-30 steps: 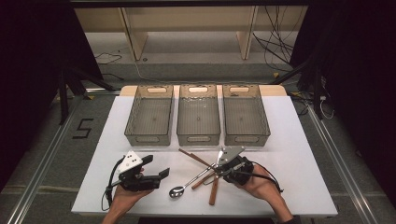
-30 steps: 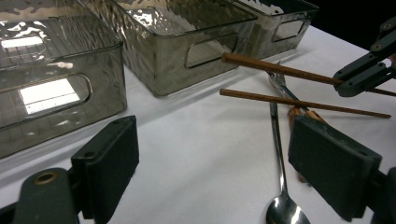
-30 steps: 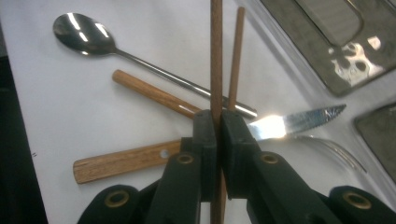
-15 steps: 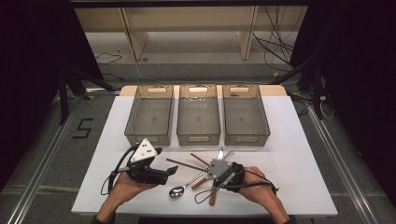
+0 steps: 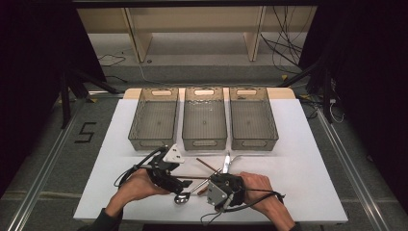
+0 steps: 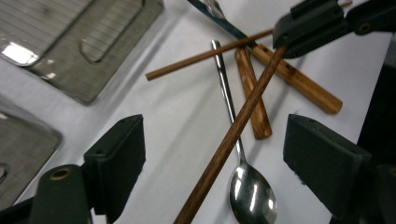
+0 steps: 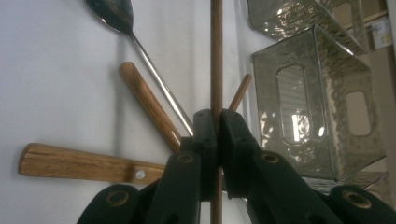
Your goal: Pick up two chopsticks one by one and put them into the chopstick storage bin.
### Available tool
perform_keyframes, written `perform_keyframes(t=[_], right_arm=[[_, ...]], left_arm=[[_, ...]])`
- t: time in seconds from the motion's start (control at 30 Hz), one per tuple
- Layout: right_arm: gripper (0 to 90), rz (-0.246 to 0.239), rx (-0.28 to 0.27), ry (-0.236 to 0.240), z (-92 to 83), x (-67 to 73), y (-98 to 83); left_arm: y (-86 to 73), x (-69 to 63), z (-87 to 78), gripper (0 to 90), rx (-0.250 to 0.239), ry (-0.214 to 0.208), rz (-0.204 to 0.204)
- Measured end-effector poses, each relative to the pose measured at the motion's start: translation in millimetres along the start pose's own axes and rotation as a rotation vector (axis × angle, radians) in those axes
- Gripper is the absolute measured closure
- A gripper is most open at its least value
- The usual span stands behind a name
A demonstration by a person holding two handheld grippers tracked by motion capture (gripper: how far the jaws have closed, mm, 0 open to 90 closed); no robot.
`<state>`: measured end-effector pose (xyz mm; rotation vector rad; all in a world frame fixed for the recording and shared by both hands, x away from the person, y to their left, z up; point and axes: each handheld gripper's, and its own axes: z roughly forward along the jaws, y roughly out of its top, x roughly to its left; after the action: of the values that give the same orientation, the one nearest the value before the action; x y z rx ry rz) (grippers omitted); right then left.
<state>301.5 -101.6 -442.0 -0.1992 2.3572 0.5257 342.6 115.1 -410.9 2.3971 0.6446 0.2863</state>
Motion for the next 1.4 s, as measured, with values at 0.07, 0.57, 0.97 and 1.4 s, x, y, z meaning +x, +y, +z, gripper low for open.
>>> perform_keyframes(t=[0.07, 0.57, 0.97, 1.4], right_arm=[[85.6, -0.004, 0.002, -0.015, -0.6, 2.9, 1.7], [85.5, -0.235, 0.002, -0.166, 1.1, 17.5, 9.4], [85.6, -0.313, 0.015, -0.209, 2.8, 23.7, 12.4], [85.4, -0.345, 0.012, -0.213, 3.8, 27.0, 14.0]], left_arm=[[3.6, 0.2, 4.3, 22.9, 0.037, -0.011, 0.022], [26.8, -8.7, 18.4, 45.8, 0.172, -0.108, 0.155], [32.1, -9.4, 23.1, 66.0, 0.227, -0.154, 0.208], [34.9, -10.0, 28.6, 82.2, 0.257, -0.204, 0.237]])
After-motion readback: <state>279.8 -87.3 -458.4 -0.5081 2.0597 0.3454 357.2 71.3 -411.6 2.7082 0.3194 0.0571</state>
